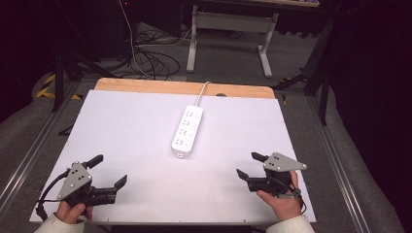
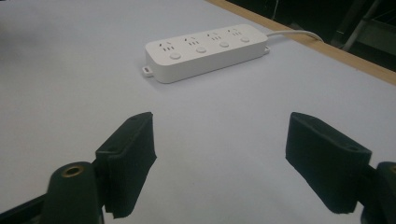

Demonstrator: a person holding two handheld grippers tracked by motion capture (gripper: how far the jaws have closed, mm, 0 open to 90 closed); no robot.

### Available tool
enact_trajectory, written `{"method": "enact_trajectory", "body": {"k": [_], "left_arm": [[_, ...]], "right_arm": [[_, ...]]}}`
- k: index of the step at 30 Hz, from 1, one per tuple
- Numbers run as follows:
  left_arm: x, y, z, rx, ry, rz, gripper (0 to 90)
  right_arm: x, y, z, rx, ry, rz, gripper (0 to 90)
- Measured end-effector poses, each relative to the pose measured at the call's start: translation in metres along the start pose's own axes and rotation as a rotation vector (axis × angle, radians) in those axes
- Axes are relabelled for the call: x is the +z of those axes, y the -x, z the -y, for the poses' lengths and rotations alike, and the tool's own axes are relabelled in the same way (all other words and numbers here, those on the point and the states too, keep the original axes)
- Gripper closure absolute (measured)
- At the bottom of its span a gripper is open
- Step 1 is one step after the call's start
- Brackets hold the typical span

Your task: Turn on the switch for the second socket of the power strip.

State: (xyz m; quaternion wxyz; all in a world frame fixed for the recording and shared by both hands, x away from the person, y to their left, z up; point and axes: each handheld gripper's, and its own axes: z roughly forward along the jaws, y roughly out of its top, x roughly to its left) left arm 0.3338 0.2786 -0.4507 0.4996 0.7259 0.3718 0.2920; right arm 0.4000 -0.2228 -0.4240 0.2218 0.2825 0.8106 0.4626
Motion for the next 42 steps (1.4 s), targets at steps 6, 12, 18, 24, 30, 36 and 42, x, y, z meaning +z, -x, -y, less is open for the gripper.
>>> {"method": "enact_trajectory", "body": {"k": [6, 12, 18, 24, 30, 36, 42], "left_arm": [[0.0, 0.0, 0.0, -0.003, 0.001, 0.0, 3.2], [0.0, -0.001, 0.0, -0.005, 0.003, -0.001, 3.2], [0.0, -0.001, 0.0, -0.006, 0.001, -0.002, 3.2], [0.0, -0.002, 0.0, -0.007, 0.001, 0.001, 3.2], [-0.001, -0.001, 0.001, -0.009, -0.004, -0.006, 3.2], [-0.006, 0.0, 0.003, -0.012, -0.002, -0.017, 3.3], [-0.007, 0.0, 0.003, -0.013, -0.003, -0.022, 3.4]], "right_arm": [[0.003, 0.004, -0.015, -0.006, -0.017, -0.008, 27.4], [0.008, 0.005, -0.029, -0.015, -0.022, -0.034, 29.1], [0.013, 0.006, -0.043, -0.06, -0.02, -0.032, 29.1], [0.014, 0.008, -0.05, -0.074, -0.035, -0.032, 28.6], [0.025, 0.01, -0.061, -0.068, -0.052, -0.038, 34.3], [0.04, 0.014, -0.075, -0.073, -0.043, -0.064, 46.2], [0.06, 0.019, -0.09, -0.068, -0.062, -0.105, 56.6]]}}
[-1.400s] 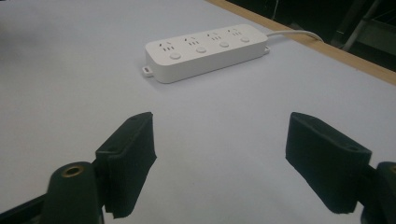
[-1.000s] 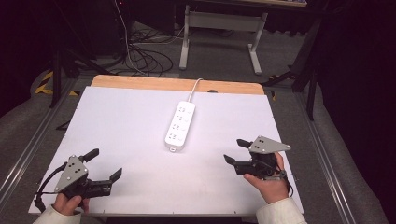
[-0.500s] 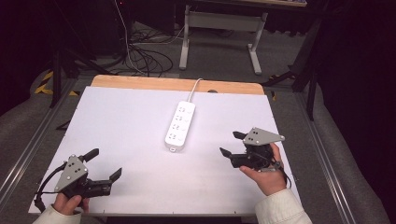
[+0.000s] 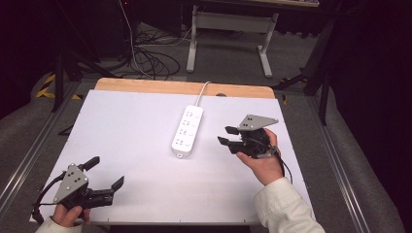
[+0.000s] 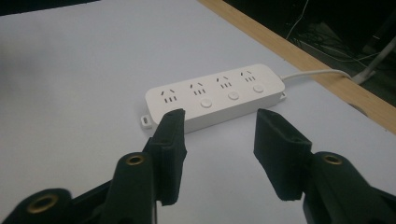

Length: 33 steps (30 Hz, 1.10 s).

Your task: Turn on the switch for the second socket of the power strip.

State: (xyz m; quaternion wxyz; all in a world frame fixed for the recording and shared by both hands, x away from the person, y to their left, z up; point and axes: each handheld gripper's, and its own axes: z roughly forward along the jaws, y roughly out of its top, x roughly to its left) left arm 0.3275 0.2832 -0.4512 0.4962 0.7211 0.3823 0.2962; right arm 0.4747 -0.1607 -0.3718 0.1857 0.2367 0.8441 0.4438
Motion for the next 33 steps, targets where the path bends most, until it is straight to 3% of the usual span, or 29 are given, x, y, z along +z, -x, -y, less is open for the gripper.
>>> {"method": "enact_trajectory", "body": {"k": [5, 12, 22, 33], "left_arm": [[0.001, 0.0, 0.0, 0.004, -0.002, 0.001, 3.3], [0.0, 0.0, 0.0, 0.003, -0.002, 0.004, 3.3], [0.001, -0.001, 0.0, 0.005, -0.003, 0.007, 3.3], [0.001, -0.001, 0.0, 0.009, -0.006, 0.012, 3.4]], "right_arm": [[0.013, 0.004, -0.008, -0.01, 0.005, -0.024, 62.7], [0.029, 0.005, -0.016, -0.026, 0.015, 0.0, 71.7], [0.062, 0.019, -0.025, 0.009, 0.005, -0.001, 90.0], [0.097, 0.029, -0.021, 0.054, -0.016, 0.015, 90.0]]}}
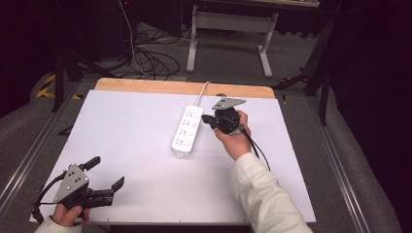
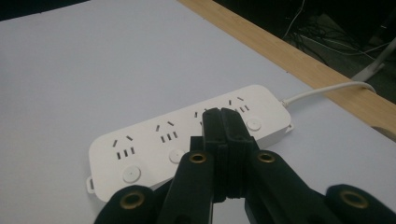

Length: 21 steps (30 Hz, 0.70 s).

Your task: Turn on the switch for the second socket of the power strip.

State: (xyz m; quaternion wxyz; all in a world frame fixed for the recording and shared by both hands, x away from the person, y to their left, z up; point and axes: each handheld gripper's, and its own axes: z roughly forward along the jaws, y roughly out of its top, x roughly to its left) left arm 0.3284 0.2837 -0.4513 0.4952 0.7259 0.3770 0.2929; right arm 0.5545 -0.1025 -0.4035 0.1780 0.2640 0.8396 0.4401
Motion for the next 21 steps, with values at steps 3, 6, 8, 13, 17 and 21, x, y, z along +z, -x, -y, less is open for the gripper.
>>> {"method": "enact_trajectory", "body": {"k": [3, 6, 8, 13, 17, 21], "left_arm": [[0.0, 0.0, 0.0, 0.001, 0.0, 0.0, 3.4], [0.0, 0.0, 0.0, 0.001, 0.001, 0.004, 3.4], [0.0, 0.0, 0.0, 0.001, 0.001, 0.006, 3.4], [0.001, 0.001, 0.0, 0.005, 0.001, 0.007, 3.5], [0.001, 0.001, 0.0, 0.005, 0.001, 0.007, 3.5], [0.001, 0.001, 0.0, 0.004, 0.002, 0.006, 3.5]], "right_arm": [[0.004, 0.001, 0.0, -0.002, -0.001, 0.005, 90.0], [0.01, 0.001, 0.001, -0.001, 0.005, 0.016, 90.0], [0.015, 0.002, 0.001, 0.0, 0.014, 0.019, 90.0], [0.023, 0.004, 0.002, -0.002, 0.011, 0.018, 90.0], [0.031, 0.005, 0.001, 0.006, -0.006, 0.03, 90.0], [0.038, 0.005, -0.001, 0.008, -0.021, 0.041, 90.0]]}}
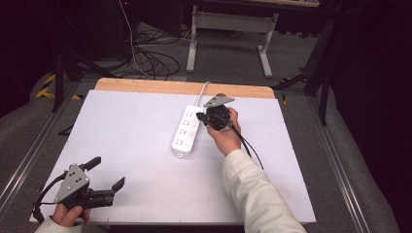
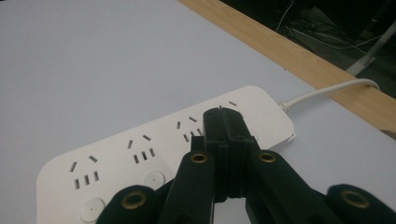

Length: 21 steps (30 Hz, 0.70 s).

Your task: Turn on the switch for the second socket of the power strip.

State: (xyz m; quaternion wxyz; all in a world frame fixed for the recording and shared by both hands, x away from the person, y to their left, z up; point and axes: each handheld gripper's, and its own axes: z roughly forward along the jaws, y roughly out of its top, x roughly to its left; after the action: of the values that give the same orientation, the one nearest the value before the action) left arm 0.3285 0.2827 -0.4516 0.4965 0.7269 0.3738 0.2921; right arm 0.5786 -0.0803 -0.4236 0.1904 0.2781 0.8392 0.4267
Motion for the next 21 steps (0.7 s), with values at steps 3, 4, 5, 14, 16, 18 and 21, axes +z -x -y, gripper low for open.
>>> {"method": "enact_trajectory", "body": {"k": [3, 4, 5, 14, 16, 18, 21], "left_arm": [[0.0, 0.0, 0.0, -0.001, -0.002, 0.0, 3.5], [0.0, 0.0, 0.0, 0.0, -0.003, 0.001, 3.5], [0.0, 0.0, 0.0, 0.0, -0.004, 0.0, 3.5], [0.0, -0.001, 0.0, -0.001, -0.004, 0.002, 3.5], [0.0, -0.001, 0.0, -0.001, -0.003, 0.003, 3.5], [0.0, -0.001, 0.0, -0.001, -0.003, 0.003, 3.5], [0.0, -0.001, 0.0, 0.001, -0.002, 0.005, 3.5]], "right_arm": [[0.009, 0.001, 0.0, 0.014, -0.017, 0.008, 90.0], [0.011, 0.001, 0.0, 0.016, -0.021, 0.008, 90.0], [0.013, 0.001, 0.0, 0.017, -0.025, 0.009, 90.0], [0.028, -0.001, 0.003, 0.025, -0.064, 0.009, 90.0], [0.031, -0.001, 0.004, 0.031, -0.07, 0.008, 90.0], [0.031, -0.001, 0.004, 0.032, -0.074, 0.007, 90.0], [0.034, 0.0, 0.007, 0.045, -0.076, 0.003, 90.0]]}}
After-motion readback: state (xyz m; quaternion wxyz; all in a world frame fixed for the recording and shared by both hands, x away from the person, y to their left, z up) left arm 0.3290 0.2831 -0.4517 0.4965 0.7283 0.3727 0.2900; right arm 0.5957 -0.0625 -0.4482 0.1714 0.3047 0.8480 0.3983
